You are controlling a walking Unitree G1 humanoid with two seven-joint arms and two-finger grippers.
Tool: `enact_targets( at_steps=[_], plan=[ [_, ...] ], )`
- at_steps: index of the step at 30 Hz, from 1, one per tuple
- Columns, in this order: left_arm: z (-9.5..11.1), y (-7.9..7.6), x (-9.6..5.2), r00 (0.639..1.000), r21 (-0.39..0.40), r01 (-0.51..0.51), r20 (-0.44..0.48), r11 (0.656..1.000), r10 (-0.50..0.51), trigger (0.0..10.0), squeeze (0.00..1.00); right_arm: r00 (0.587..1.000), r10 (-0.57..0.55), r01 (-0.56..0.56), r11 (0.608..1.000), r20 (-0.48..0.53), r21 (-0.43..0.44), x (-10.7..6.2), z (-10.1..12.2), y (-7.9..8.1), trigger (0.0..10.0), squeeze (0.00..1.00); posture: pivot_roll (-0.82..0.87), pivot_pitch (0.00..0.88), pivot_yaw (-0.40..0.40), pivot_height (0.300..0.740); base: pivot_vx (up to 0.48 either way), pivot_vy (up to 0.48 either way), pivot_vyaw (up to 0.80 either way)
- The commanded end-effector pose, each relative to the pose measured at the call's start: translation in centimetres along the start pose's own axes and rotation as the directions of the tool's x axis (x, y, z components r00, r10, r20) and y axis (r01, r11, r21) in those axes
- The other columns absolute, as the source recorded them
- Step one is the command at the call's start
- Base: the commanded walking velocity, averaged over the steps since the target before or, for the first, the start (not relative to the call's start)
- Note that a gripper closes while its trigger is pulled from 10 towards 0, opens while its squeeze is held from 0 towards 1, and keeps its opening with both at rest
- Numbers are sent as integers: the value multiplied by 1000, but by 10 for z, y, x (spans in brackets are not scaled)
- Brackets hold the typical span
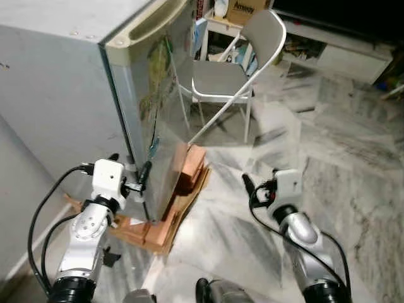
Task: Restocking fridge
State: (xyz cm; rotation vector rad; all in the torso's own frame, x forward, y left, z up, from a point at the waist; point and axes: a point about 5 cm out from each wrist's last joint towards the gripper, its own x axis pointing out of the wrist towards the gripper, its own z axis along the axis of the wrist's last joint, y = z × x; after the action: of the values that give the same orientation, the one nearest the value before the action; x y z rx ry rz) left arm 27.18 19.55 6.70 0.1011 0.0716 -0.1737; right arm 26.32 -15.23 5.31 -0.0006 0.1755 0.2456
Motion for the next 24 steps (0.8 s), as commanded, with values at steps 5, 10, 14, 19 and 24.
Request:
enact_targets(
  at_steps=[5, 10, 14, 19, 24],
  plan=[
    [4, 0, 14, 1000, -33, -20, 8, 999, 20, 10000, 0, 999, 11, -12, 1000, -32, -14, -8, -2, -3, 10000, 0, 47, 63, -74, 740, 0, 0, 0],
    [7, -5, 27, 1000, -55, 30, 8, 998, -29, 10000, 0, 998, 9, -10, 1000, -58, -21, -13, -6, -5, 10000, 0, 34, 70, -72, 740, 0, 0, 0],
    [6, -13, 32, 996, -71, 91, -7, 993, -92, 10000, 0, 997, 5, -7, 1000, -72, -23, -14, -8, -7, 10000, 0, 28, 71, -69, 740, 0, 0, 0],
    [5, -19, 35, 993, -65, 113, -16, 991, -114, 10000, 0, 995, -14, 11, 1000, -101, -29, -16, -12, -11, 10000, 0, 15, 73, -62, 740, 0, 0, 0],
    [6, -17, 43, 996, -55, 91, -20, 994, -92, 10000, 0, 994, -18, 15, 999, -103, -30, -19, -12, -12, 10000, 0, 1, 75, -60, 740, 0, 0, 0]
  ],
)
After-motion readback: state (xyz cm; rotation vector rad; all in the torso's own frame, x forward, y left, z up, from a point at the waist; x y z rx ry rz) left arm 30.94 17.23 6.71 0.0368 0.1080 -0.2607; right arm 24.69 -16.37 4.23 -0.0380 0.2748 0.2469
